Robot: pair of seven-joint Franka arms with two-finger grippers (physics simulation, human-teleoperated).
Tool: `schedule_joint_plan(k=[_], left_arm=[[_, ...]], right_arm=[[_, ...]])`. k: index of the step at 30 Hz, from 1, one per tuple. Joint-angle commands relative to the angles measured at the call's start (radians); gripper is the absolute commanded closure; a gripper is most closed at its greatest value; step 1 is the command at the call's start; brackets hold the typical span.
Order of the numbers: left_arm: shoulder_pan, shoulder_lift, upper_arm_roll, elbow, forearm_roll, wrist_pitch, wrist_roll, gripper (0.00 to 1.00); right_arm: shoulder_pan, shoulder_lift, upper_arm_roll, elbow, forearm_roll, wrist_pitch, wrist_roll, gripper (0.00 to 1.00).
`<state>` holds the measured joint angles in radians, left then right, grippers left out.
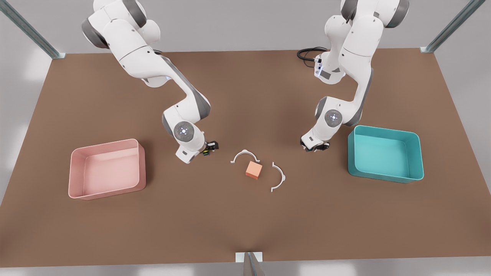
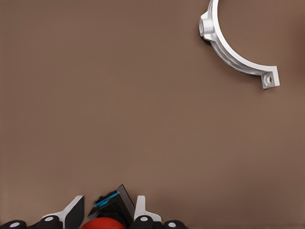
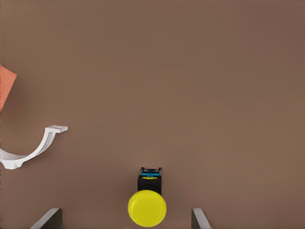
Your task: Place the red button in the blue storage box with the left arm, and place the yellow button in the pink storage box with the right arm
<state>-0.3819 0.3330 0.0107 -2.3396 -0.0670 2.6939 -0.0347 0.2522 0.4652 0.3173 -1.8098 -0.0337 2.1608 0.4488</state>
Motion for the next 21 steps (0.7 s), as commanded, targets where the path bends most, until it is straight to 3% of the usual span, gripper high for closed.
schedule_joint_plan(k=[1, 5, 9, 14, 17, 21], left_arm=[[0.000, -0.002, 0.000, -0.003, 0.001, 0.004, 0.002, 0.36], [0.000, -0.015, 0.000, -0.015, 0.001, 0.001, 0.001, 0.44], [-0.005, -0.037, 0.000, -0.021, 0.001, -0.008, -0.001, 0.47], [0.015, -0.242, 0.005, -0.020, 0.001, -0.256, 0.030, 0.47], [0.138, -0.353, 0.005, -0.020, 0.001, -0.391, 0.197, 0.47], [0.342, -0.382, 0.005, -0.021, 0.001, -0.440, 0.490, 0.46]], right_arm=[[0.007, 0.004, 0.000, 0.000, 0.001, 0.051, 0.074, 0.00], [0.010, 0.047, 0.000, -0.003, -0.003, 0.063, 0.071, 0.00], [0.010, 0.020, 0.014, -0.065, -0.003, 0.062, 0.074, 0.01], [0.004, -0.023, 0.016, -0.160, -0.003, 0.096, 0.073, 0.01], [0.001, -0.014, 0.014, -0.192, -0.003, 0.172, 0.071, 0.00], [-0.005, 0.021, 0.006, -0.164, -0.003, 0.195, 0.064, 0.00]])
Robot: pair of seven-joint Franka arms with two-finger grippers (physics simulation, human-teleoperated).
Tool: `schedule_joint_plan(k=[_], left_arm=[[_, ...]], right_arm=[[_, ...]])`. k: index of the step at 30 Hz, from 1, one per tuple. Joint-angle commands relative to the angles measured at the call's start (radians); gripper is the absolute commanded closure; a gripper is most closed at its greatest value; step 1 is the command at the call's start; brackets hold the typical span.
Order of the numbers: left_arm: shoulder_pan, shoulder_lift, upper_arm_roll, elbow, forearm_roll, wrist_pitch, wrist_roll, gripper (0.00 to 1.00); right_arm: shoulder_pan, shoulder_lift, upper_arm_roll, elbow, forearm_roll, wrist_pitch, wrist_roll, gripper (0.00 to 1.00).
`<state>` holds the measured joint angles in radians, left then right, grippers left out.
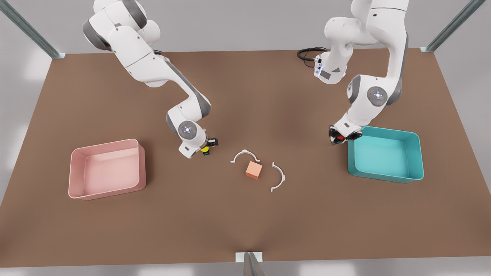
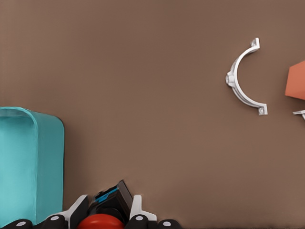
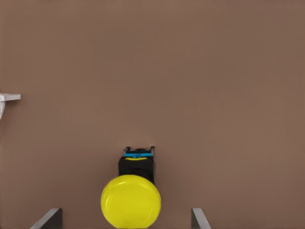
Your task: Place the red button in the blue storage box with the left arm, and place the yellow button in the pink storage box with the right arm
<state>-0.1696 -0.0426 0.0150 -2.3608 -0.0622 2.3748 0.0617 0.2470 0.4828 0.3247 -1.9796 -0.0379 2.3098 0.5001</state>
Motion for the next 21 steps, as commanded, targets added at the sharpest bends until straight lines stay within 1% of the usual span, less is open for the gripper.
schedule_joint_plan(k=[1, 4, 5, 9, 10, 13, 14, 15, 16, 17, 18, 19, 20, 21], left_arm=[[0.182, -0.007, 0.000, 0.000, -0.004, -0.129, 0.481, 0.46], [0.305, 0.021, 0.000, 0.015, -0.002, -0.117, 0.701, 0.46], [0.321, 0.044, 0.011, 0.043, -0.002, -0.115, 0.756, 0.46], [0.321, 0.164, 0.114, 0.158, -0.004, -0.112, 0.922, 0.46], [0.328, 0.194, 0.118, 0.186, -0.004, -0.111, 0.935, 0.46], [0.349, 0.280, 0.118, 0.187, -0.007, -0.006, 0.963, 0.46], [0.349, 0.305, 0.118, 0.187, -0.008, 0.018, 0.965, 0.46], [0.351, 0.322, 0.118, 0.187, -0.011, 0.032, 0.971, 0.46], [0.355, 0.326, 0.118, 0.186, -0.011, 0.035, 0.972, 0.44], [0.358, 0.326, 0.118, 0.186, -0.011, 0.035, 0.977, 0.43], [0.363, 0.326, 0.118, 0.186, -0.011, 0.035, 0.985, 0.42], [0.363, 0.332, 0.117, 0.186, -0.011, 0.035, 0.985, 0.33], [0.363, 0.332, 0.117, 0.186, -0.011, 0.035, 0.985, 0.13], [0.363, 0.334, 0.118, 0.186, -0.011, 0.035, 0.986, 0.06]], right_arm=[[0.000, 0.014, -0.003, 0.007, 0.001, 0.048, 0.012, 0.00], [0.008, 0.031, -0.003, -0.001, 0.001, 0.060, 0.014, 0.00], [0.008, 0.036, -0.003, -0.001, 0.001, 0.060, 0.014, 0.00], [0.005, 0.052, -0.003, -0.005, 0.001, 0.062, 0.012, 0.00], [0.005, 0.060, -0.003, -0.011, 0.001, 0.083, 0.012, 0.00], [0.002, 0.074, -0.004, -0.016, -0.019, 0.097, 0.009, 0.01], [0.002, 0.080, -0.004, -0.016, -0.019, 0.109, 0.009, 0.11], [0.002, 0.083, -0.004, -0.016, -0.019, 0.111, 0.009, 0.16], [0.002, 0.085, -0.004, -0.016, -0.019, 0.111, 0.009, 0.19], [0.002, 0.085, -0.004, -0.015, -0.019, 0.111, 0.009, 0.25], [0.002, 0.086, -0.004, -0.015, -0.020, 0.111, 0.009, 0.28], [0.002, 0.086, -0.004, -0.015, -0.019, 0.111, 0.009, 0.28], [0.002, 0.086, -0.004, -0.015, -0.020, 0.111, 0.009, 0.28], [0.002, 0.086, -0.004, -0.015, -0.019, 0.111, 0.009, 0.37]])
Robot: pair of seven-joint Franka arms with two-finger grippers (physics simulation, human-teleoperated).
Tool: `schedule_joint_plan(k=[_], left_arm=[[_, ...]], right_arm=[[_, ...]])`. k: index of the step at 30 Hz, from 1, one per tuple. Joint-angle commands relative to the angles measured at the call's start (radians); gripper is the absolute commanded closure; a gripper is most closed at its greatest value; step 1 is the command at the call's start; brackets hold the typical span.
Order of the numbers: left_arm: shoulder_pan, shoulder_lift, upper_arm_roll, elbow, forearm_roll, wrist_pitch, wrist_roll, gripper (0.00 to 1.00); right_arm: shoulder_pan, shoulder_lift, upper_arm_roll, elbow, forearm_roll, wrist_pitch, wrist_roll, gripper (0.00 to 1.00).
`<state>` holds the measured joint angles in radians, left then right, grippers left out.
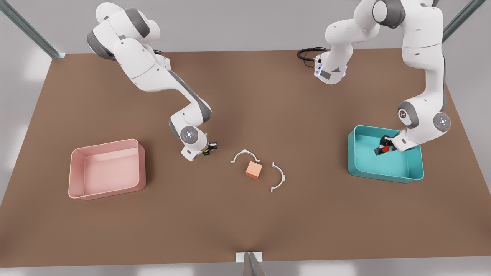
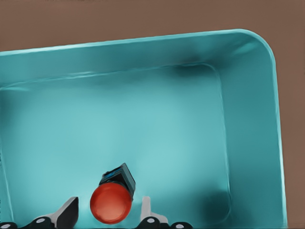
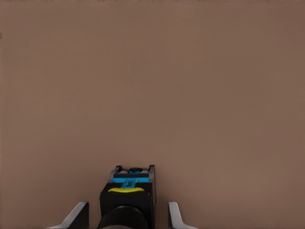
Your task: Place the red button in the blue storage box with the left arm, and place the yellow button in the pink storage box with the right arm
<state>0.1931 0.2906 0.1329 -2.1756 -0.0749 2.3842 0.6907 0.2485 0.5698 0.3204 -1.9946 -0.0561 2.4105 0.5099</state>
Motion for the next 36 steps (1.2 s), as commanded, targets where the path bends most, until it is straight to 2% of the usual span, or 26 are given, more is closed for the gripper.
schedule_joint_plan(k=[1, 7, 12, 14, 16, 19, 22, 26, 30, 32, 36], left_arm=[[0.000, 0.001, -0.001, 0.000, 0.001, 0.026, 0.355, 0.01], [-0.014, -0.065, -0.036, 0.014, -0.014, -0.049, 0.204, 0.00], [-0.122, -0.087, -0.055, 0.284, -0.011, -0.450, 0.058, 0.00], [-0.185, -0.120, -0.055, 0.341, -0.013, -0.479, -0.121, 0.00], [-0.224, -0.114, -0.056, 0.500, -0.014, -0.643, -0.269, 0.00], [-0.254, -0.114, -0.056, 0.689, -0.023, -0.793, -0.526, 0.00], [-0.282, -0.117, -0.055, 0.790, -0.028, -0.882, -0.562, 0.00], [-0.305, -0.122, -0.052, 0.792, -0.019, -0.870, -0.599, 0.00], [-0.323, -0.120, -0.055, 0.793, 0.023, -0.881, -0.603, 0.00], [-0.314, -0.122, -0.050, 0.793, -0.066, -0.882, -0.603, 0.00], [-0.313, -0.114, -0.047, 0.786, 0.018, -0.879, -0.611, 0.00]], right_arm=[[0.000, -0.001, 0.000, 0.000, -0.001, 0.010, -0.001, 0.50], [-0.001, -0.002, 0.000, 0.000, -0.001, 0.010, -0.001, 0.56], [-0.087, -0.082, 0.011, 0.005, -0.001, -0.005, -0.083, 0.56], [-0.127, -0.137, 0.009, 0.013, -0.001, -0.005, -0.088, 0.56], [-0.176, -0.160, 0.003, 0.080, -0.002, -0.106, -0.136, 0.55], [-0.293, -0.189, 0.008, 0.089, -0.002, -0.175, -0.303, 0.55], [-0.362, -0.220, 0.003, 0.088, -0.074, -0.228, -0.372, 0.55], [-0.506, -0.229, 0.009, 0.077, -0.074, -0.231, -0.596, 0.55], [-0.578, -0.226, 0.009, 0.053, -0.074, -0.231, -0.689, 0.54], [-0.601, -0.225, 0.009, 0.046, -0.073, -0.231, -0.729, 0.54], [-0.653, -0.214, 0.009, 0.042, -0.073, -0.231, -0.791, 0.51]])
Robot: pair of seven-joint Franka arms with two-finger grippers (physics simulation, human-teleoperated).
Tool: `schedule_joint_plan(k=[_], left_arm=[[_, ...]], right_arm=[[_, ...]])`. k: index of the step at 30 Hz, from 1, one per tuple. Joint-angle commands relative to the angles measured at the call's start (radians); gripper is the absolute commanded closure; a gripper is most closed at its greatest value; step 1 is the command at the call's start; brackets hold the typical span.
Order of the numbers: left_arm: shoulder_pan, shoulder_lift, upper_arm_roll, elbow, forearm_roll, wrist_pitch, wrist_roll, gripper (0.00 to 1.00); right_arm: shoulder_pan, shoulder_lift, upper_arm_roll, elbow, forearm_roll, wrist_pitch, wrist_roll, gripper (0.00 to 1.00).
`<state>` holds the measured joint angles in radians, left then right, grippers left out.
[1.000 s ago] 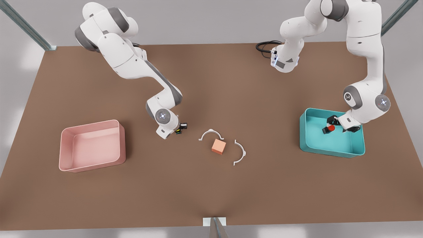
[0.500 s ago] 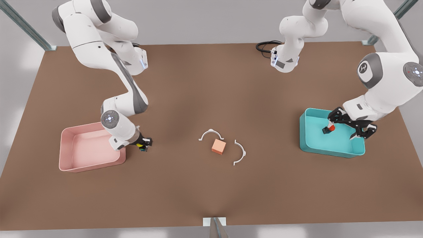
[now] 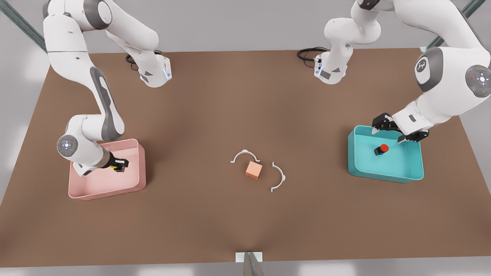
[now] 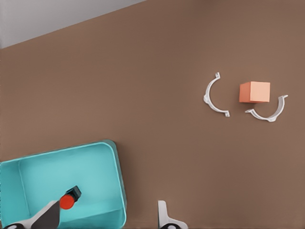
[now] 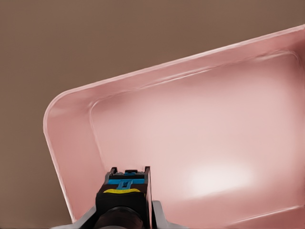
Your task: Place the red button in the blue storage box with the left arm, and place the yellow button in the pink storage box with the right arm
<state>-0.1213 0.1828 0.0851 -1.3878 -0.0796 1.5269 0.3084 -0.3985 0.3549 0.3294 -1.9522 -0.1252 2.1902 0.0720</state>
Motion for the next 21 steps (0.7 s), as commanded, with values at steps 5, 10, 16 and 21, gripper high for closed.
schedule_joint_plan(k=[5, 10, 16, 21], left_arm=[[-0.003, 0.066, 0.024, 0.003, 0.058, 0.044, -0.361, 0.00], [-0.003, 0.066, 0.021, 0.003, 0.058, 0.050, -0.388, 0.00], [-0.004, 0.066, 0.021, 0.003, 0.060, 0.059, -0.388, 0.00], [-0.004, 0.066, 0.021, 0.003, 0.058, 0.059, -0.388, 0.00]], right_arm=[[-0.013, 0.002, 0.000, -0.007, -0.002, -0.010, -0.348, 0.15], [0.020, 0.012, 0.005, 0.171, 0.001, -0.044, -0.336, 0.00], [0.251, -0.119, 0.037, 0.547, -0.028, -0.635, 0.045, 0.00], [0.225, -0.133, 0.026, 0.521, 0.032, -0.581, 0.046, 0.00]])
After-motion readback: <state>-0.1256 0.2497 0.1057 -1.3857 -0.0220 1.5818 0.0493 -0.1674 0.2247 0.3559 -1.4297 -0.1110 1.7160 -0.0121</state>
